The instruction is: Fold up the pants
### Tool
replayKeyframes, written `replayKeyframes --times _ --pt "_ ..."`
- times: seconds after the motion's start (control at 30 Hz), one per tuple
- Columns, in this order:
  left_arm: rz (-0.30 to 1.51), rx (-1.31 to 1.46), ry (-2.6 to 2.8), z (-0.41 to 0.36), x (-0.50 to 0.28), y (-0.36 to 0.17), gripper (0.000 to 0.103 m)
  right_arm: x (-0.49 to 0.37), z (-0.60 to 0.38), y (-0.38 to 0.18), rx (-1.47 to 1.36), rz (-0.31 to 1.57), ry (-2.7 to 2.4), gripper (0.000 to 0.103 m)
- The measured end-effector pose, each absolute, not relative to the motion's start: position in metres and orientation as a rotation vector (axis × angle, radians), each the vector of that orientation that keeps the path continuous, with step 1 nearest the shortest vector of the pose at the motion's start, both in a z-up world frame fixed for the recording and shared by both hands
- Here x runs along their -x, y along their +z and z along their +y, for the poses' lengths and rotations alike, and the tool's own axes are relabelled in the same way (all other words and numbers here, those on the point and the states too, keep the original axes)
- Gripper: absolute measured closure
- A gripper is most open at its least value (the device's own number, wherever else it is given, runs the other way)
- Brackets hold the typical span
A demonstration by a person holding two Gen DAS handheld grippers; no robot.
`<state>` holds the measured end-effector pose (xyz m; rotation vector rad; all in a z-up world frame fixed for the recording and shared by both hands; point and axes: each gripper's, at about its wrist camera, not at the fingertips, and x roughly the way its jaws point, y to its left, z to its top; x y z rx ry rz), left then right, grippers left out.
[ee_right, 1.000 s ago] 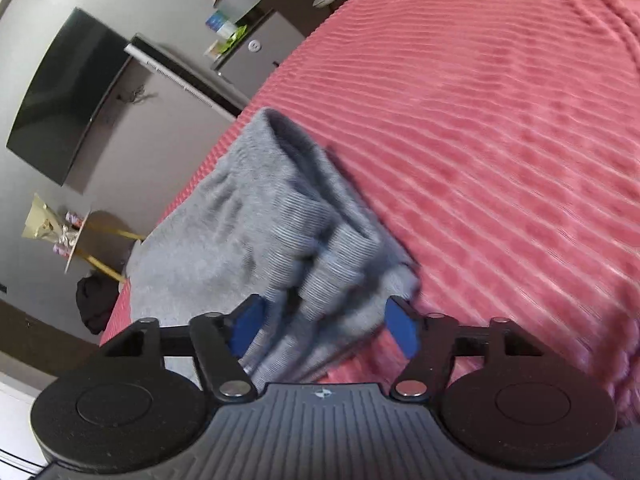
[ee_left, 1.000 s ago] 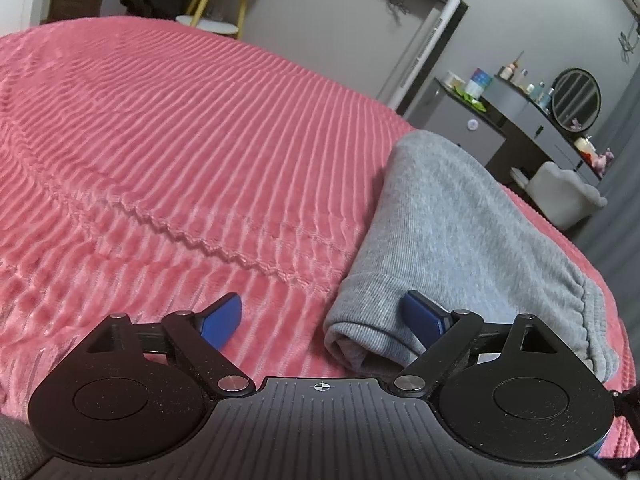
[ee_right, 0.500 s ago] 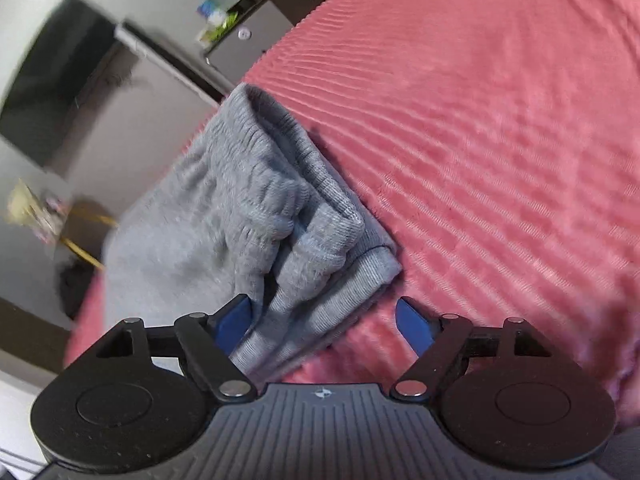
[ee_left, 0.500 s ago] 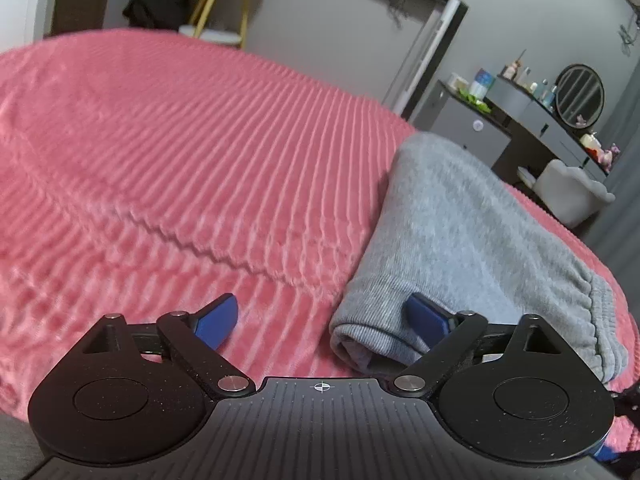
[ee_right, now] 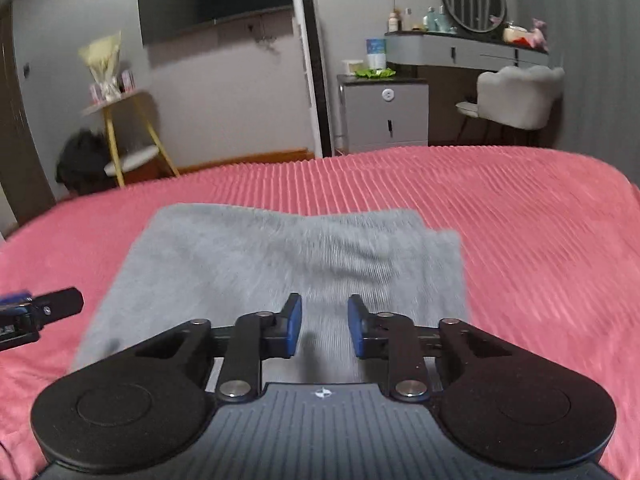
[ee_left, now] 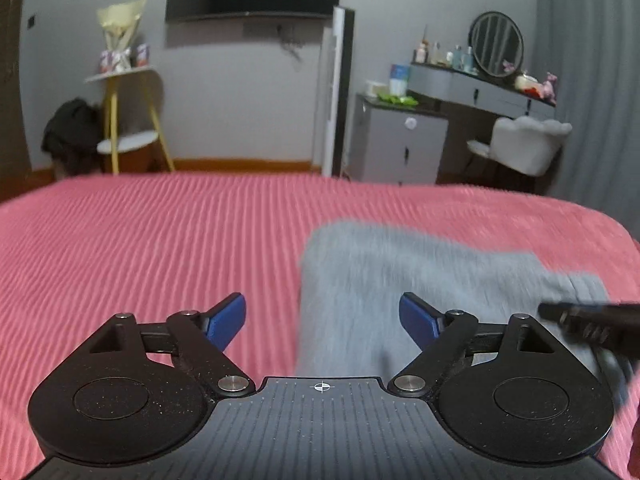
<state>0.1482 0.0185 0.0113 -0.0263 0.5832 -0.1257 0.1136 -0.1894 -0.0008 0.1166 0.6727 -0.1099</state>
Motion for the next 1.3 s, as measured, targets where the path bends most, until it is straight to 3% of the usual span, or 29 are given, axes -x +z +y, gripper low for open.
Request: replayKeyframes --times 0.1,0.13,0.17,0.27,0.4,0.57,0.77,0.9,1.0,1.03,1.1,1.13,1.17,1.23,1.3 --pt "0.646 0.030 -0.124 0.004 -0.192 -0.001 0.014 -0.158 -0.195 -0.014 -0.061 0.720 -0.130 0.090" --pt "0.672 0.022 -0.101 0.002 -0.203 -0.008 0.015 -0.167 -0.200 -0.022 -0.039 0.734 -0.139 0.102" --pt "0.706 0.005 -0.076 -0.001 -0.215 -0.018 0.014 -0.176 -0.207 -0.029 -0.016 0.744 -0.142 0.103" --pt "0.762 -0.019 -0.037 -0.001 -0.230 -0.048 0.004 -0.190 -0.216 -0.042 0.001 0.752 -0.111 0.103" --pt "0.741 -0.031 -0.034 0.005 -0.208 -0.045 0.005 -0.187 -0.207 -0.039 0.033 0.764 -0.098 0.103" --pt "0.776 -0.081 -0.165 0.006 -0.139 -0.049 0.007 -0.118 -0.194 -0.031 -0.116 0.787 0.015 0.086" --pt "0.797 -0.092 -0.195 0.003 -0.094 -0.043 0.007 -0.044 -0.196 -0.048 -0.100 0.739 0.072 0.086" --pt "0.810 -0.175 -0.217 0.005 -0.079 -0.038 0.006 -0.039 -0.209 -0.042 -0.179 0.777 0.062 0.086" --pt "0.887 -0.198 -0.233 0.001 -0.072 -0.034 0.007 -0.030 -0.190 -0.034 -0.023 0.795 0.017 0.086" --pt "0.927 -0.220 -0.236 -0.001 -0.068 -0.036 0.008 -0.027 -0.186 -0.033 0.012 0.801 -0.003 0.087" --pt "0.970 -0.289 -0.250 -0.003 -0.053 -0.041 0.021 -0.020 -0.186 -0.030 -0.009 0.835 -0.048 0.086" --pt "0.964 -0.306 -0.256 -0.001 -0.042 -0.042 0.021 -0.019 -0.189 -0.030 -0.035 0.879 -0.085 0.079" --pt "0.946 -0.305 -0.257 0.002 -0.029 -0.041 0.018 -0.016 -0.193 -0.034 -0.061 0.955 -0.135 0.051" --pt "0.914 -0.244 -0.254 0.010 -0.010 -0.037 0.012 -0.005 -0.197 -0.037 -0.072 0.998 -0.191 0.015" --pt "0.888 -0.154 -0.264 0.020 0.006 -0.032 0.009 0.011 -0.197 -0.022 -0.113 0.915 -0.163 0.009"
